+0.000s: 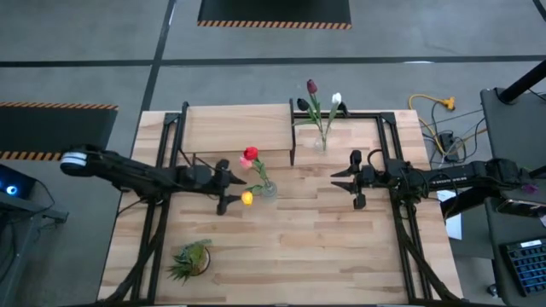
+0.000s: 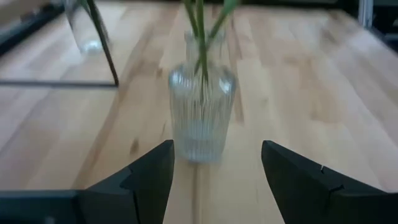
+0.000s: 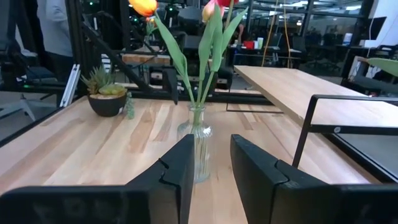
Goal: Pick and place flowers into a vace then onto a shelf
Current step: Put the bottom transparent vase with the tulips on the shelf
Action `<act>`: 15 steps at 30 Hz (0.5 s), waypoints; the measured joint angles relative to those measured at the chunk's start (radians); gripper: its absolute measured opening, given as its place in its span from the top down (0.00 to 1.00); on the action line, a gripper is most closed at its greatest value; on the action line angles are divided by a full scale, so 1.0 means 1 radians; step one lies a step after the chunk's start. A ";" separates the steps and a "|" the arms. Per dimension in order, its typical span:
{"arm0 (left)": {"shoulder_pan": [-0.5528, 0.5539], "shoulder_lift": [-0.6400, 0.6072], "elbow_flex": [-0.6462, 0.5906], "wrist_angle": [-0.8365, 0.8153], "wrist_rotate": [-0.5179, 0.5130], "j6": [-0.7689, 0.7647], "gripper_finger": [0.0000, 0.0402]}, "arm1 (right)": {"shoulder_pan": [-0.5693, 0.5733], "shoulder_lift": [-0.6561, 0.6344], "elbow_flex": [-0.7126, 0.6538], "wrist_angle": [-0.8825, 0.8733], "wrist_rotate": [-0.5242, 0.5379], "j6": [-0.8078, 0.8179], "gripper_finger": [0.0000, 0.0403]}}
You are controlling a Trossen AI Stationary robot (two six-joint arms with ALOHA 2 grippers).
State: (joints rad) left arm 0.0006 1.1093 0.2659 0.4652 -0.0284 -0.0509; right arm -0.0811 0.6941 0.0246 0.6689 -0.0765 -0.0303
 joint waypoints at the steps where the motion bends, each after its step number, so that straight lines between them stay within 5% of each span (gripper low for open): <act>1: 0.000 0.023 0.009 0.018 0.000 0.000 0.44 | 0.000 0.000 0.000 0.000 0.000 0.000 0.77; 15: 0.000 0.273 0.099 0.191 -0.001 0.015 0.44 | 0.000 0.000 0.000 0.002 0.000 -0.026 0.81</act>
State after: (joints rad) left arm 0.0010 1.3822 0.3647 0.6565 -0.0296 -0.0356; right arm -0.0811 0.6941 0.0246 0.6704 -0.0769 -0.0563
